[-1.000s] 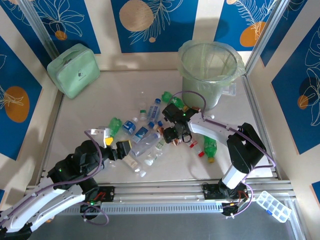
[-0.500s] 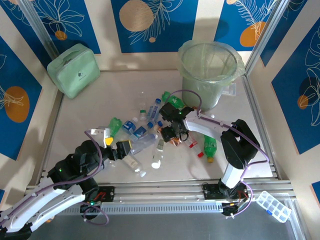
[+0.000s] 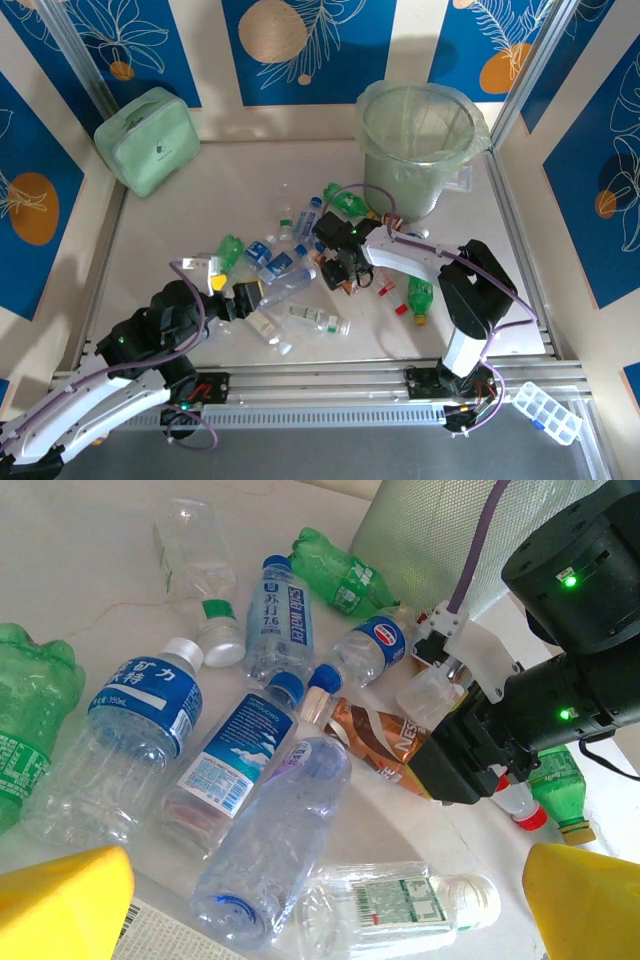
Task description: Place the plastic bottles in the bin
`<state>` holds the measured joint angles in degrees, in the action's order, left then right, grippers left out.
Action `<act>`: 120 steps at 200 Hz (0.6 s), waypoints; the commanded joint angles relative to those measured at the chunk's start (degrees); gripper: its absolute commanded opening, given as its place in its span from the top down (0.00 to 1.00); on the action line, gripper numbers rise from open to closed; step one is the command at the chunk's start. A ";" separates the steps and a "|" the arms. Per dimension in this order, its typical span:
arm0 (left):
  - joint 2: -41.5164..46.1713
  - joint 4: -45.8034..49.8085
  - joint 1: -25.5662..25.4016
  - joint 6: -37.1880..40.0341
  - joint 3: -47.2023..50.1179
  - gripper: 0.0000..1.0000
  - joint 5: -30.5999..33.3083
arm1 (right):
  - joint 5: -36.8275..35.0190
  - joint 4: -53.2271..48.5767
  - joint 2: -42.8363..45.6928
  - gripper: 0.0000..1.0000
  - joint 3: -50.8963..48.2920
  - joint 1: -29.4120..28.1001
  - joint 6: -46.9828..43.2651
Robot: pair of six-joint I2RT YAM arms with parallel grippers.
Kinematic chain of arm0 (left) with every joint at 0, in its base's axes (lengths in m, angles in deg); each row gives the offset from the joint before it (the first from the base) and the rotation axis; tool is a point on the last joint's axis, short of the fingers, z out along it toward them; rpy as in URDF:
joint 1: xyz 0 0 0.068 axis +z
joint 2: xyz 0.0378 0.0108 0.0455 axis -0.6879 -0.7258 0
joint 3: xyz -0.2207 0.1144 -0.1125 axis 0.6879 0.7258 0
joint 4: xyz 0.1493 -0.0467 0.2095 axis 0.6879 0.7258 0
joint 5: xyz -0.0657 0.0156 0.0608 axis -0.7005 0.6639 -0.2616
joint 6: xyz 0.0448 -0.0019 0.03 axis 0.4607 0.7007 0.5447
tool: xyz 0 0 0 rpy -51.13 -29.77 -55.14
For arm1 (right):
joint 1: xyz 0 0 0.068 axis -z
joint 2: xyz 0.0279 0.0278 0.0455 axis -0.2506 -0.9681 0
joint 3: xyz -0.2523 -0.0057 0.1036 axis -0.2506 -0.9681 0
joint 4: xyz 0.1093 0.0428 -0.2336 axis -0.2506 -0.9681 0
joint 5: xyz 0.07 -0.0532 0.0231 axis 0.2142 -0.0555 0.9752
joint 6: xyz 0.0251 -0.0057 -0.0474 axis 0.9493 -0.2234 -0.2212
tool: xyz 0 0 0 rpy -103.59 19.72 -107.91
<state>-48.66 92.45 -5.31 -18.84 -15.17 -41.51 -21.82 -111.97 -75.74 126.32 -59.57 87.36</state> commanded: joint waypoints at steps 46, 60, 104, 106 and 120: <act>-0.64 -1.37 0.33 0.85 0.57 0.01 0.20 | 0.87 -1.19 -2.77 0.31 0.14 -0.72 -0.78; -0.73 -1.46 0.33 0.80 0.74 0.01 0.32 | 0.82 -0.75 -3.02 0.32 -0.03 -0.81 -0.77; -0.90 -1.52 0.32 0.85 0.71 0.01 0.42 | 1.05 -1.13 1.64 0.44 -0.57 -2.58 -1.32; -0.90 -1.50 0.36 0.80 0.72 0.01 0.38 | 1.06 -1.26 1.88 0.44 -0.57 -2.65 -1.30; -0.94 -1.53 0.31 0.84 0.71 0.01 0.37 | 0.55 -2.32 4.04 0.49 -0.49 -3.82 -1.32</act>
<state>-49.40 92.10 -5.31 -18.84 -14.75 -41.51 -22.01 -112.10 -76.66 126.15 -61.39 86.68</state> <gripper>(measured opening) 0.994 0.541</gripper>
